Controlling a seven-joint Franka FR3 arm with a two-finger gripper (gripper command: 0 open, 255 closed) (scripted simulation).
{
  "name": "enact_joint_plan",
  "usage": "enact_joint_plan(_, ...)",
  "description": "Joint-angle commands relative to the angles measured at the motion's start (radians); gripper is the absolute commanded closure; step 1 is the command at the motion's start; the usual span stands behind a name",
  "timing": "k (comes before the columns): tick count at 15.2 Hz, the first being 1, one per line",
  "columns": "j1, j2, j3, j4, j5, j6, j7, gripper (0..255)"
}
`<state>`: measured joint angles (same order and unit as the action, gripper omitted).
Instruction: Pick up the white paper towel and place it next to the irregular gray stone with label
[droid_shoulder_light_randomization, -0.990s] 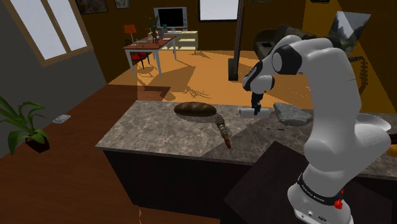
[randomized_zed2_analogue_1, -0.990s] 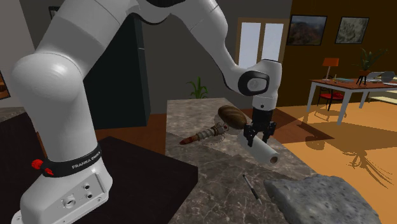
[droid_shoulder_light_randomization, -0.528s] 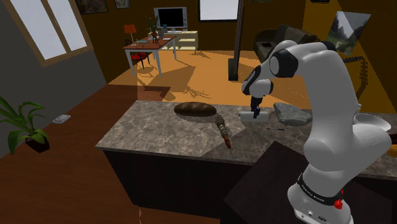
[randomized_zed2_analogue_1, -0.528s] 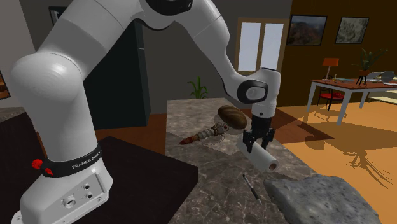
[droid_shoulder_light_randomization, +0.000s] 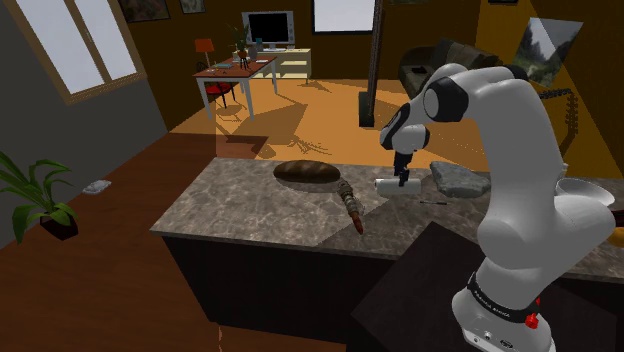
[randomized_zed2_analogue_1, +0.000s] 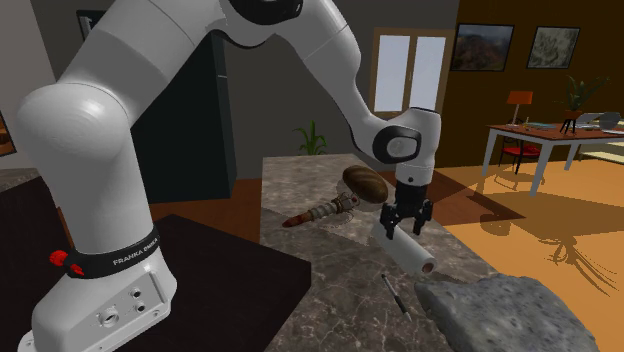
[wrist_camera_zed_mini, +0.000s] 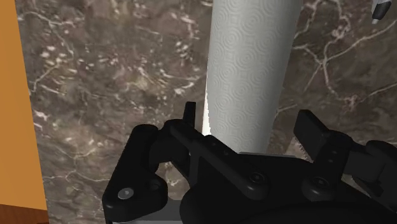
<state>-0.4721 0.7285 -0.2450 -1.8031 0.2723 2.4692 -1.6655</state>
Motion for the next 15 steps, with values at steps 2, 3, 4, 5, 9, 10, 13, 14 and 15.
enact_joint_plan(2,0.0,0.0,0.0,0.0,0.0,0.0,0.0,0)
enact_joint_plan(3,0.0,0.0,0.0,0.0,0.0,0.0,0.0,0)
enact_joint_plan(4,0.0,0.0,0.0,0.0,0.0,0.0,0.0,0)
enact_joint_plan(5,0.005,-0.026,-0.007,-0.006,-0.007,-0.02,0.004,0)
enact_joint_plan(9,0.019,-0.096,-0.027,-0.016,-0.029,-0.08,0.018,0)
enact_joint_plan(10,0.019,-0.096,-0.027,-0.016,-0.029,-0.08,0.018,0)
enact_joint_plan(13,0.019,-0.096,-0.027,-0.016,-0.029,-0.08,0.018,0)
enact_joint_plan(14,0.019,-0.096,-0.027,-0.016,-0.029,-0.08,0.018,0)
enact_joint_plan(15,0.019,-0.096,-0.027,-0.016,-0.029,-0.08,0.018,0)
